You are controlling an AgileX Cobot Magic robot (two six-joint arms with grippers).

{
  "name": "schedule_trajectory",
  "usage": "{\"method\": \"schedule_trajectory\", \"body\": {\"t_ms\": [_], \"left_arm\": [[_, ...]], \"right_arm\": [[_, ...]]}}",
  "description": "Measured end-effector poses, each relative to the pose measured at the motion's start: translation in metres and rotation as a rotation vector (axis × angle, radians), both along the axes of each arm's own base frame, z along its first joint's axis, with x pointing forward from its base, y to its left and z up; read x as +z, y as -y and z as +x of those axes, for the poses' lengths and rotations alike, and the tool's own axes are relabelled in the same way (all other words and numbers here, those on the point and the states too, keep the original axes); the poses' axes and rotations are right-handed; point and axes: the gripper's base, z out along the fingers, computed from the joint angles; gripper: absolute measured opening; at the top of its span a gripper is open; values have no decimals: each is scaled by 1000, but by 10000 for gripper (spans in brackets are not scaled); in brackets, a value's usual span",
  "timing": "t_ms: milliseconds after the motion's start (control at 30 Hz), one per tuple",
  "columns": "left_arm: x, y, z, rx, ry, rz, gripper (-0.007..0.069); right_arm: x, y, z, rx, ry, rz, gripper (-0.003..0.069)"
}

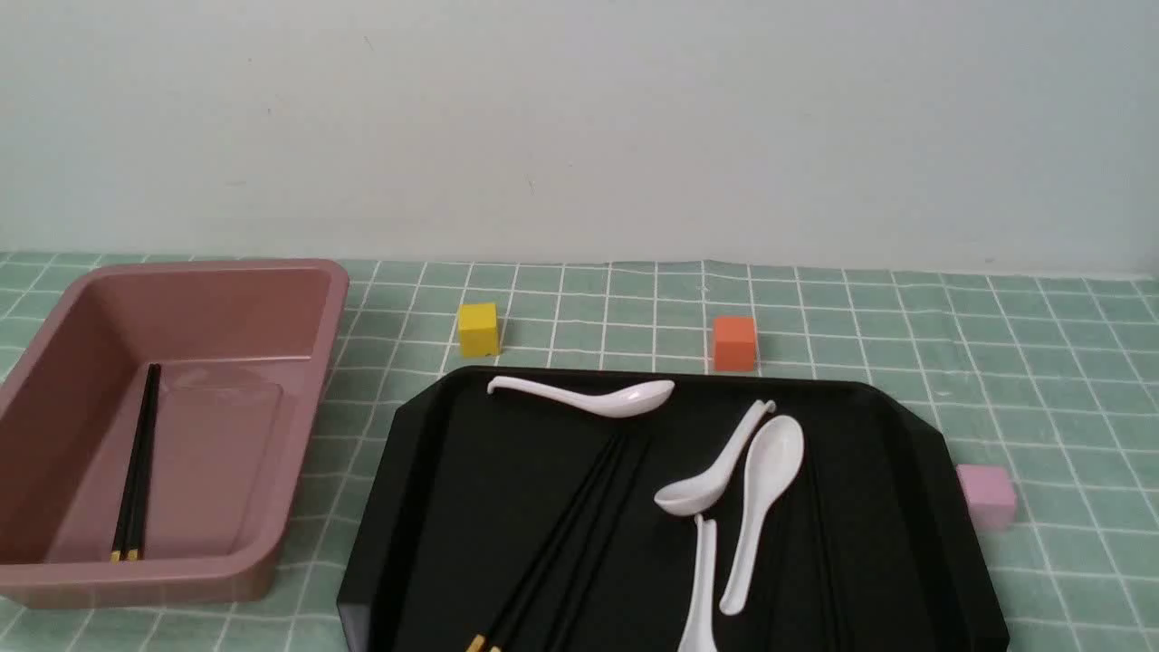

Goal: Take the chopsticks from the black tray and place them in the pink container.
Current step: 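Reach over to the black tray and grasp a pair of chopsticks with the left gripper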

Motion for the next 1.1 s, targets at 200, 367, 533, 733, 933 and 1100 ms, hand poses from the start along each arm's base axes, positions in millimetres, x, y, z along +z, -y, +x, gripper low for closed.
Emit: {"method": "schedule_trajectory", "body": {"t_ms": [200,367,533,733,933,1100], "left_arm": [[0,0,0,0,0,0,82],[0,0,0,0,0,0,82],[0,0,0,0,0,0,88],[0,0,0,0,0,0,92],[0,0,0,0,0,0,92],[0,0,0,0,0,0,92]], "right_arm": [[0,0,0,0,0,0,240],[0,0,0,0,0,0,240],[0,0,0,0,0,0,240],[0,0,0,0,0,0,240],[0,0,0,0,0,0,240],[0,0,0,0,0,0,240]]}}
